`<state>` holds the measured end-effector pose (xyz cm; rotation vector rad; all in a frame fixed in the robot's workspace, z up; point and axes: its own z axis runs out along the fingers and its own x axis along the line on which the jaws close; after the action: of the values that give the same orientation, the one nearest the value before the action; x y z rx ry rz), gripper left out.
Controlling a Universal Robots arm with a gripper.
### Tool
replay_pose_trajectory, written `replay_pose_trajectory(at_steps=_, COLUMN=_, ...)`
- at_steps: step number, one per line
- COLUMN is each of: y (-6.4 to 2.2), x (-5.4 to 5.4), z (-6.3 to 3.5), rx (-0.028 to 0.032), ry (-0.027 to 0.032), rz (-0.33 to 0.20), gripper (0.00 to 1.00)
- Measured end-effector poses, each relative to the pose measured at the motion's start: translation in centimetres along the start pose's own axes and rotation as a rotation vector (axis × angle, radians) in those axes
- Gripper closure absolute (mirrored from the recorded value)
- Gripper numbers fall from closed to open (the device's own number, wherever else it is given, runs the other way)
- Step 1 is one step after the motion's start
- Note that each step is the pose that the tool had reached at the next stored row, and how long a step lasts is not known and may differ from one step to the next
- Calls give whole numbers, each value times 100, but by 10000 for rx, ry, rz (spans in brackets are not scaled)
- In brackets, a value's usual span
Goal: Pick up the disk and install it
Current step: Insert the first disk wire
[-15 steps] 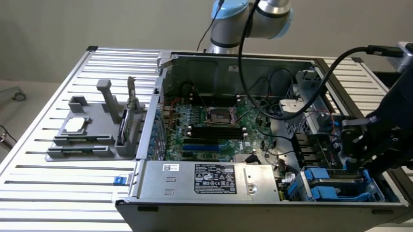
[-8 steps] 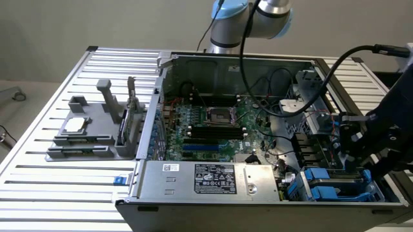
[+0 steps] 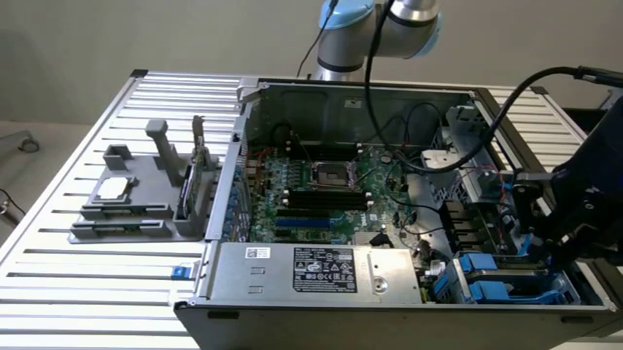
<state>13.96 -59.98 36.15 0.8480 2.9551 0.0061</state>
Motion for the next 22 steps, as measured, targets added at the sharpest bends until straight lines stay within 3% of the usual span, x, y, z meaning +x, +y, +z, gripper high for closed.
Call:
replay_pose_trajectory(at_steps=8, y=0, x=1, z=11, rx=91, ry=-33, rz=1391, gripper=73)
replay_pose_trajectory(at_steps=15, y=20, x=-6, z=115, rx=119, ry=-34, rz=1927, gripper=73)
replay_pose_trajectory(at_steps=18, y=39, x=-21, z=143, rx=90, ry=-7, rz=2015, gripper=73)
replay_pose_trajectory(at_steps=22, y=49, x=-25, z=148, rx=-36, ry=93, rz=2105, gripper=73)
